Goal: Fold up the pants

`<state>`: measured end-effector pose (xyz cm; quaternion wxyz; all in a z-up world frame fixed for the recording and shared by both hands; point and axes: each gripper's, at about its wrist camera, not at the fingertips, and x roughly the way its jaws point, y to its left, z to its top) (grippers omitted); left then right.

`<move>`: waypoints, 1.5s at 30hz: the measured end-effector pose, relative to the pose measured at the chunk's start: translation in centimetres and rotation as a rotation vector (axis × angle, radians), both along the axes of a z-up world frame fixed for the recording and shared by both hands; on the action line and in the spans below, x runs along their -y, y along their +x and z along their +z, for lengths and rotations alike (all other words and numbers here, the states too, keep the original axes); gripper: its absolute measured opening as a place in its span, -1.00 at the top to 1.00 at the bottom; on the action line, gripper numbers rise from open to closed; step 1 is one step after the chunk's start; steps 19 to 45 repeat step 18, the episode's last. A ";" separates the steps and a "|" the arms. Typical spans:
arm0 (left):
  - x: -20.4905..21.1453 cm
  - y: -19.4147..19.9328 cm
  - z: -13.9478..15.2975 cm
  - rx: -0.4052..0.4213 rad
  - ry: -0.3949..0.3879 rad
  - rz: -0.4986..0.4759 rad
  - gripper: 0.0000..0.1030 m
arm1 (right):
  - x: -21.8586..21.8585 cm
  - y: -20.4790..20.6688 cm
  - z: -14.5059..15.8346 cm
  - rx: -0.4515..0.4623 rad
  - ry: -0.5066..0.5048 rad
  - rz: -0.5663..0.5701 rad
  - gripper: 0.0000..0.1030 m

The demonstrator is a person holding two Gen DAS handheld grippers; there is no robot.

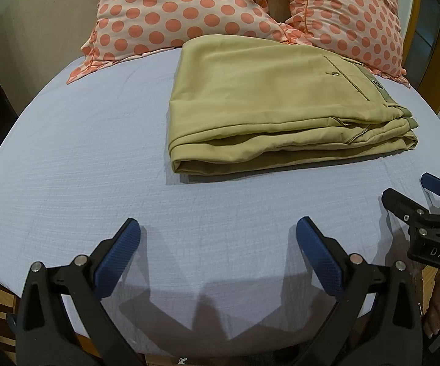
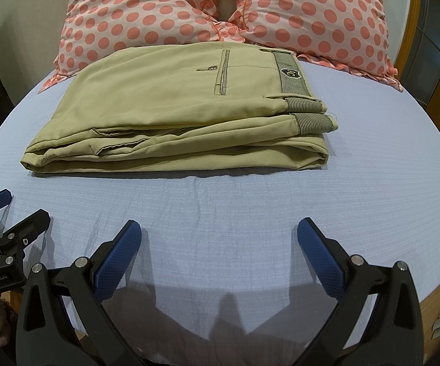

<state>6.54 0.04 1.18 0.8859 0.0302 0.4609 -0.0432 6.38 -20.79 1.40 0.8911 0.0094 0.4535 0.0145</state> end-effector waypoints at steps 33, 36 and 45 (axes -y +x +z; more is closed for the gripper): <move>0.2 0.4 0.1 -0.020 0.002 0.005 -0.97 | 0.0 0.0 0.0 0.001 0.000 0.000 -0.97; 0.2 0.4 0.1 -0.020 0.002 0.005 -0.97 | 0.0 0.0 0.0 0.001 0.000 0.000 -0.97; 0.2 0.4 0.1 -0.020 0.002 0.005 -0.97 | 0.0 0.0 0.0 0.001 0.000 0.000 -0.97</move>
